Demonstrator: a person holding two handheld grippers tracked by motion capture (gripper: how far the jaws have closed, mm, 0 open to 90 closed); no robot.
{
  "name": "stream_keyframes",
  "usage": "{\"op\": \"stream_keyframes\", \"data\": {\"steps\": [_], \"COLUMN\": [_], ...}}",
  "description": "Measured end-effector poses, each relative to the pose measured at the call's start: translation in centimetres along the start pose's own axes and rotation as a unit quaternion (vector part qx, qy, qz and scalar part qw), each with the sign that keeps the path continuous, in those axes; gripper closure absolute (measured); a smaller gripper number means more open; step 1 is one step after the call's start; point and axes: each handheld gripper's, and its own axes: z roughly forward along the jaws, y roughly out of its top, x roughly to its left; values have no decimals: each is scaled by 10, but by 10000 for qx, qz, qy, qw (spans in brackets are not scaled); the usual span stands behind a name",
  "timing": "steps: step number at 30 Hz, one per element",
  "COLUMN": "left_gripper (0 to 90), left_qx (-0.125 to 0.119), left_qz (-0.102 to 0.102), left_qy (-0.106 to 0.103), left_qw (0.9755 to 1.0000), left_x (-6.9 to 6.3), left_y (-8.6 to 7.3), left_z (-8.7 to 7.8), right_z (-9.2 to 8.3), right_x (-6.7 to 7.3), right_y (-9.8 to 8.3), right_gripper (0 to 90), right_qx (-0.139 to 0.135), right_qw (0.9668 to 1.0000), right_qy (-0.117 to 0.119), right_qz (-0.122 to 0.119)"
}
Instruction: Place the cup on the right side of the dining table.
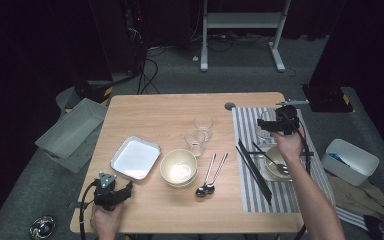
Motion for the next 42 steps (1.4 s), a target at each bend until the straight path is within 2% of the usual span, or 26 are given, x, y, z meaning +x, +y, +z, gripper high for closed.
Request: {"op": "stream_keyframes", "data": {"steps": [12, 27, 39, 42], "left_gripper": [296, 296, 296, 296], "left_qx": [4, -4, -4, -3], "left_qz": [-1, 13, 13, 14], "left_qy": [4, 11, 12, 11], "left_qw": [10000, 10000, 10000, 10000], "left_x": [0, 0, 0, 0], "left_y": [0, 0, 0, 0], "left_z": [0, 0, 0, 0], "right_z": [12, 28, 37, 38], "right_x": [1, 10, 10, 9], "right_y": [-1, -1, -4, -4], "right_gripper": [180, 180, 180, 180], "right_qx": [149, 359, 502, 506], "right_qw": [9998, 9992, 9986, 9987], "right_qy": [-71, -11, -3, 41], "right_qz": [-65, -198, -149, -39]}}
